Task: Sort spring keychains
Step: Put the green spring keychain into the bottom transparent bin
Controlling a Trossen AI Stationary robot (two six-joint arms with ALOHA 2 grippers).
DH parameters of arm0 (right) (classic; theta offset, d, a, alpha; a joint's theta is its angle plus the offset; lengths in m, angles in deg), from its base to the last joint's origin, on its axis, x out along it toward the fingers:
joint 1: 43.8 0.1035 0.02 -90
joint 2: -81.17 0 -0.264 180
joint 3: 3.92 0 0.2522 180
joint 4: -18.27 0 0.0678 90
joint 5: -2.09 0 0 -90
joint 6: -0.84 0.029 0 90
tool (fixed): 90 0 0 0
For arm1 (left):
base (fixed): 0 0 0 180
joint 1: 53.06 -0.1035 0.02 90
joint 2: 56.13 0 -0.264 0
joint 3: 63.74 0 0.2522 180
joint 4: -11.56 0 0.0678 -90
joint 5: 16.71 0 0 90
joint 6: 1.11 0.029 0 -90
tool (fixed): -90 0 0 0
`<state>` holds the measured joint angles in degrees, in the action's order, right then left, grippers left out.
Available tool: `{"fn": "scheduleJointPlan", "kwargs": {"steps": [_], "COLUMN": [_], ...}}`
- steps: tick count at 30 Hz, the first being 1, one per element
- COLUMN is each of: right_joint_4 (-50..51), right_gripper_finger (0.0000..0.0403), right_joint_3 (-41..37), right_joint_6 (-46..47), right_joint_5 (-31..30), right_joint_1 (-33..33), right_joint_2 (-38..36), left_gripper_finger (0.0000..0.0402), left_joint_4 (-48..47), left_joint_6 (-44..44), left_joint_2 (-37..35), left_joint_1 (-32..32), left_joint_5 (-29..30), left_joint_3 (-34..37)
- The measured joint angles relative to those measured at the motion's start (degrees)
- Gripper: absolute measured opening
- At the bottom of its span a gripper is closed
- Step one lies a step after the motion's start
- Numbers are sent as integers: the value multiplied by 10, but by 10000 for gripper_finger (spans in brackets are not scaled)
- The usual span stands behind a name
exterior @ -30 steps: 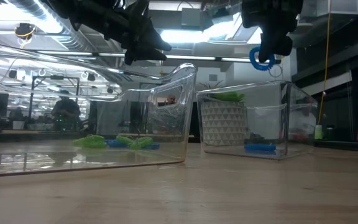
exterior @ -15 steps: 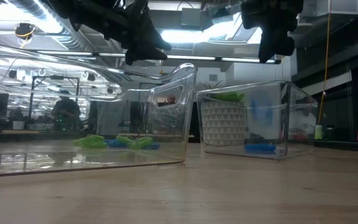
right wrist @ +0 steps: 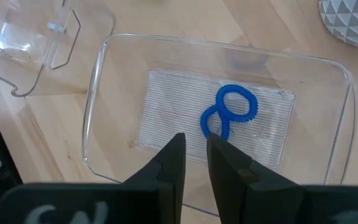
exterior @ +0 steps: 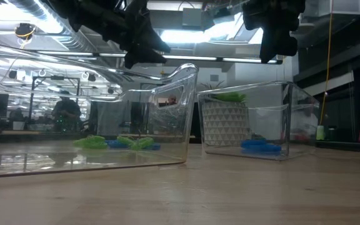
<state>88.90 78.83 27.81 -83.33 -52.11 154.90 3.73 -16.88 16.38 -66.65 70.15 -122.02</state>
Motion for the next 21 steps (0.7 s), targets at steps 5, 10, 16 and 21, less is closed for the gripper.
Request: {"fn": "scheduleJointPlan", "kwargs": {"steps": [5, 10, 16, 21], "right_joint_4": [-3, -8, -97, -137], "right_gripper_finger": [67, 67, 67, 67], "right_joint_3": [0, 0, 0, 0], "right_joint_6": [-3, -59, -134, -180], "right_joint_5": [-7, -8, -18, -15], "right_joint_1": [0, 9, 35, 35], "right_joint_2": [0, -1, -29, -60], "left_gripper_finger": [186, 187, 185, 185], "left_joint_4": [-2, -2, -3, -27], "left_joint_6": [0, -1, -15, -15], "left_joint_2": [0, 0, 0, 0], "left_joint_1": [0, 0, 0, 0], "left_joint_5": [0, 0, 1, 1], "left_joint_3": [0, 0, 0, 0]}}
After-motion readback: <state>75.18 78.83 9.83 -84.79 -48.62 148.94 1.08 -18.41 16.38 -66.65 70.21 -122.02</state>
